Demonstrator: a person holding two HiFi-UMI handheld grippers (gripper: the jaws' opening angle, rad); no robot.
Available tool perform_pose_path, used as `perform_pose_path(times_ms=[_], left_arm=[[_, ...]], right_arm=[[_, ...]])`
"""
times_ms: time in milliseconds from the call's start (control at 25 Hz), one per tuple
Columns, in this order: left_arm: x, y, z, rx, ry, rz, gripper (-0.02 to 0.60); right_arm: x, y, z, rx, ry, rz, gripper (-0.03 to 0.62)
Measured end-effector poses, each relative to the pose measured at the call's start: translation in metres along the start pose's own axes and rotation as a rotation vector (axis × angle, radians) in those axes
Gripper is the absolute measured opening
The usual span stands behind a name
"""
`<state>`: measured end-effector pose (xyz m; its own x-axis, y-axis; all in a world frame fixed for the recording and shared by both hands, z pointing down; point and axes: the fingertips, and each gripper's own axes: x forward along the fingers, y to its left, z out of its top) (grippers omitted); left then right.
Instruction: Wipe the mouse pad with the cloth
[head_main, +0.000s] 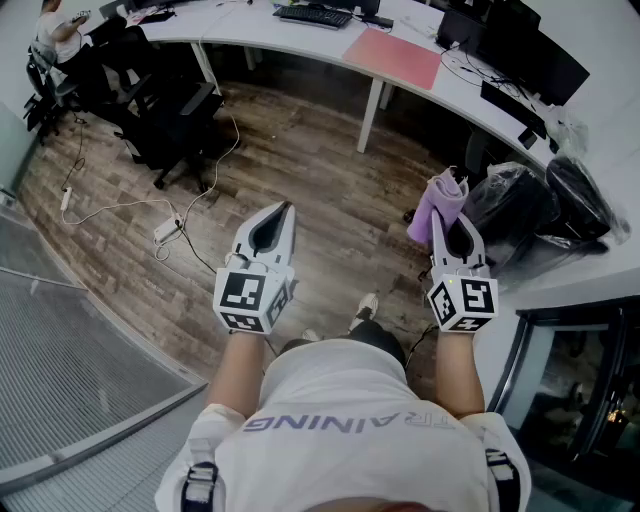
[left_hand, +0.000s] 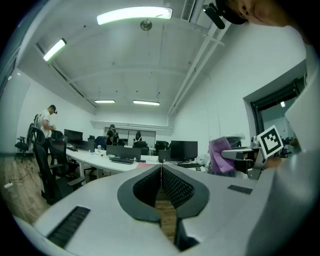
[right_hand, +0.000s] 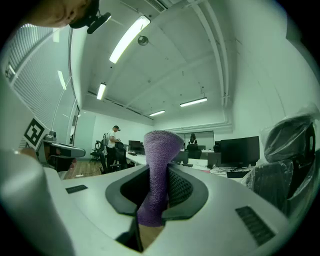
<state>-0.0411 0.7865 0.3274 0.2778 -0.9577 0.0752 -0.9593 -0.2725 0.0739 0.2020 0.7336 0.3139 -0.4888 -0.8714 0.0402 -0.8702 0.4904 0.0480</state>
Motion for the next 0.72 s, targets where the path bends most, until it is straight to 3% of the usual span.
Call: perform_pose_path(times_ms=[720], left_arm=[[-0.011, 0.017, -0.004, -0.017, -0.002, 0.000, 0.032]], right_arm=[[0.003, 0.017, -0.003, 0.004, 0.003, -0.008, 0.092]])
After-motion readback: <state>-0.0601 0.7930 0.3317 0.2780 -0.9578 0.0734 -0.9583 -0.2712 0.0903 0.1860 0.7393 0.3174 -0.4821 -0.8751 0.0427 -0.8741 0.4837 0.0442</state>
